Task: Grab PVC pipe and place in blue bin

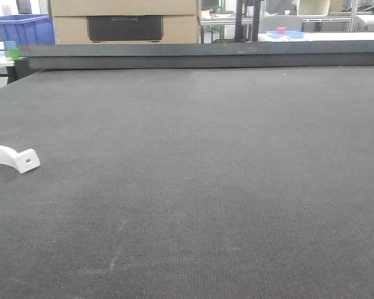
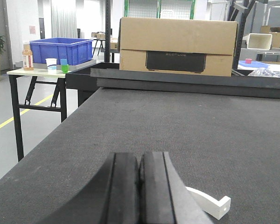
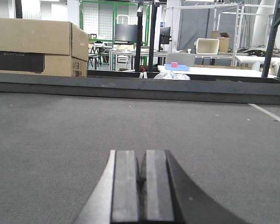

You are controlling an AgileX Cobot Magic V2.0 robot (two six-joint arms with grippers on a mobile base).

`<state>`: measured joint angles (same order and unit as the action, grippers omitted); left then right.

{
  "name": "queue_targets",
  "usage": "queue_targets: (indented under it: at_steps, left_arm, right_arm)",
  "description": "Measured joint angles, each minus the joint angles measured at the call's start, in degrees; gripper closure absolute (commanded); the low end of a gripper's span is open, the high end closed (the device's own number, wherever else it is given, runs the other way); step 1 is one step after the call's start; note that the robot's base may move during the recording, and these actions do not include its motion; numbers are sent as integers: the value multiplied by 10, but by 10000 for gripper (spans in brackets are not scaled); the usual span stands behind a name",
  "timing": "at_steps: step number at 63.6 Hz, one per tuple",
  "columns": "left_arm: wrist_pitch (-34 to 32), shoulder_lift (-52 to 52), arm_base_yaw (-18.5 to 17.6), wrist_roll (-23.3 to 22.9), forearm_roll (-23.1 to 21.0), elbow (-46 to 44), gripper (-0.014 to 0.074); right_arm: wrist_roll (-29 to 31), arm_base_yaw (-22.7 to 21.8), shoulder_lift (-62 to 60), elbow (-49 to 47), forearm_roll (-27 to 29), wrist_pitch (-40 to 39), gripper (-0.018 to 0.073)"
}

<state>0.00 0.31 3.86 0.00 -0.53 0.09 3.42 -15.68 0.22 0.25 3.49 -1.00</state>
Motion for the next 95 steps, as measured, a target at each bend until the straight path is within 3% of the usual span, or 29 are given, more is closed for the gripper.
queue_targets:
  at_steps: [51,68,73,84,95]
  left_arm:
    - [0,0,0,0,0,0,707]
    - [-35,0,0,0,0,0,707]
    - [-32,0,0,0,0,-3,707]
    - [50,0,0,0,20,-96,707]
    - [124,84,0,0,53,-233,707]
  right_arm:
    - [0,0,0,0,0,-13,727]
    - [0,0,0,0,0,-40,727]
    - [0,0,0,-21,0,3,727]
    - [0,0,14,-116,0,61,727]
    - [0,0,104,-214,0,82,727]
